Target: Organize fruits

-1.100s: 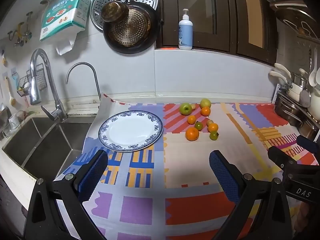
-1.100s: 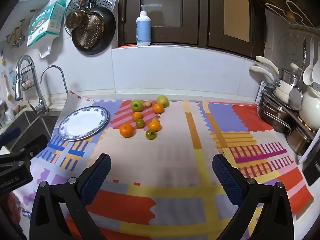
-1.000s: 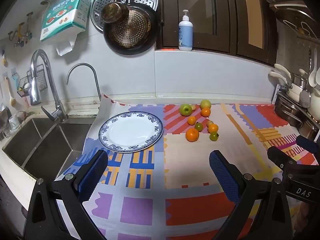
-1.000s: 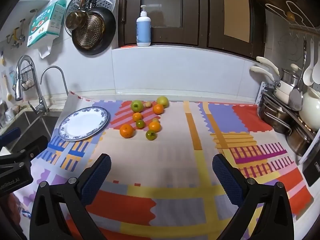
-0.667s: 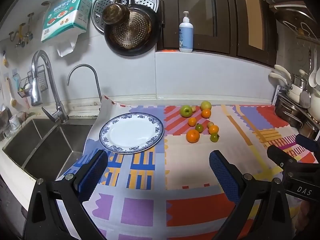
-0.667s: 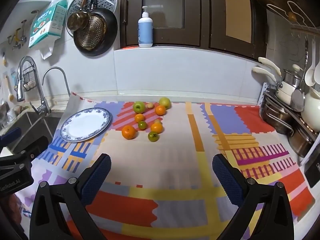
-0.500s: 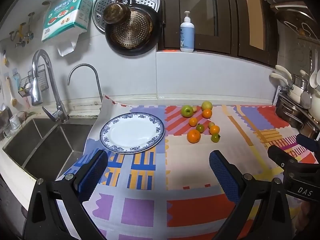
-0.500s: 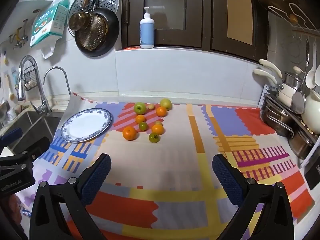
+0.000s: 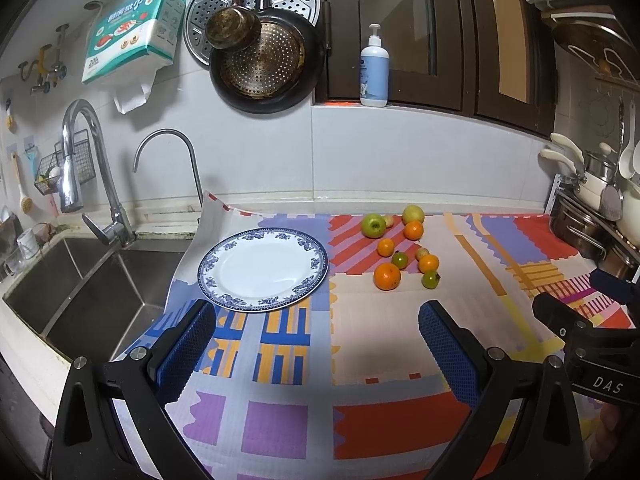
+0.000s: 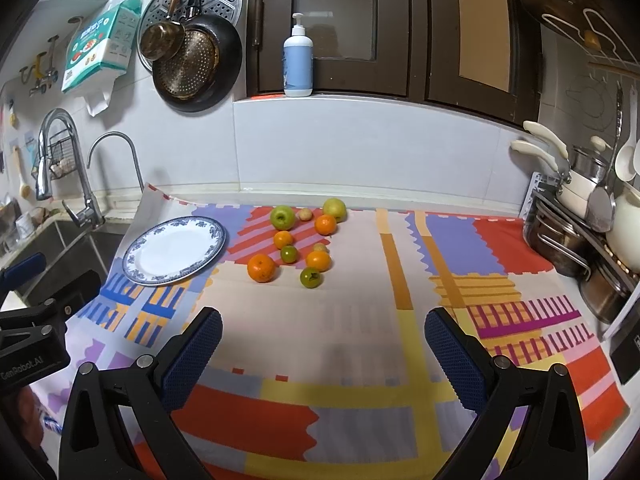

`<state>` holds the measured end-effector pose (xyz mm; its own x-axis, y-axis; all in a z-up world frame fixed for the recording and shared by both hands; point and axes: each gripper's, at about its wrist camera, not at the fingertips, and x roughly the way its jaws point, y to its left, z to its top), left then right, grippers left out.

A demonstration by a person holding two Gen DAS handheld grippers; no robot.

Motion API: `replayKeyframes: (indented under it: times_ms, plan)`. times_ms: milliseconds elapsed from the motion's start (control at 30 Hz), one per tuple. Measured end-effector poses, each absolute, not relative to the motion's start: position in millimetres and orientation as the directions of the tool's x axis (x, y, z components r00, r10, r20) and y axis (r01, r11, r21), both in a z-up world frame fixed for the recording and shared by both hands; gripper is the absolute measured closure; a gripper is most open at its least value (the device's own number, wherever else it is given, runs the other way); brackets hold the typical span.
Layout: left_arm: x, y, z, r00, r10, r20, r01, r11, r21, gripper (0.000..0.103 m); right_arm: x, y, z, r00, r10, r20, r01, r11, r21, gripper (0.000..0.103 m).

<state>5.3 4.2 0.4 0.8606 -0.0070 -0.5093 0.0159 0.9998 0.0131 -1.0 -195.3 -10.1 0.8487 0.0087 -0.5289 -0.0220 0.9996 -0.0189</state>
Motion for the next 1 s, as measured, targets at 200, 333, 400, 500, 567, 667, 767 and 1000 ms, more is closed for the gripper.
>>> replayKeyframes:
  times_ms: [200, 333, 400, 500, 567, 667, 767, 1000]
  plan:
    - [7.0, 3.8, 1.6, 0.862, -0.009, -0.507, 0.018, 1.000, 0.012, 0.000, 1.6, -195.3, -9.3, 0.849, 0.010, -0.528, -0.024, 1.000, -0.020, 0.001]
    - [7.5, 3.0, 1.3, 0.861, -0.007, -0.509, 0.016, 1.000, 0.013, 0.000, 4.8, -194.7, -9.1, 0.849, 0.014, -0.527, -0.029, 0.999, -0.019, 0.001]
    - [7.3, 3.5, 1.3, 0.862, -0.012, -0.507, 0.020, 1.000, 0.011, 0.000, 5.6, -193.9, -9.1, 0.850, 0.015, -0.526, -0.029, 0.999, -0.019, 0.001]
    - [8.2, 3.4, 2.2, 0.862, -0.012, -0.507, 0.020, 1.000, 0.012, 0.000, 5.1, -193.9, -9.3, 0.850, 0.015, -0.527, -0.029, 0.999, -0.018, 0.001]
    - [9.2, 3.2, 2.5, 0.863, -0.011, -0.505, 0.020, 1.000, 0.013, 0.000, 4.3, -194.4, -9.3, 0.850, 0.013, -0.526, -0.027, 0.999, -0.019, 0.001]
    - [10.7, 2.8, 2.9, 0.863, -0.012, -0.504, 0.021, 1.000, 0.013, 0.000, 3.7, -195.0, -9.2, 0.850, 0.014, -0.526, -0.028, 0.999, -0.019, 0.001]
    - [10.4, 2.6, 3.0, 0.864, -0.012, -0.504, 0.021, 1.000, 0.012, 0.000, 3.9, -194.9, -9.3, 0.850, 0.014, -0.526, -0.028, 0.999, -0.019, 0.001]
    - [10.1, 2.6, 2.4, 0.863, -0.013, -0.504, 0.021, 1.000, 0.010, 0.000, 5.8, -193.7, -9.7, 0.850, 0.014, -0.527, -0.028, 0.999, -0.018, 0.001]
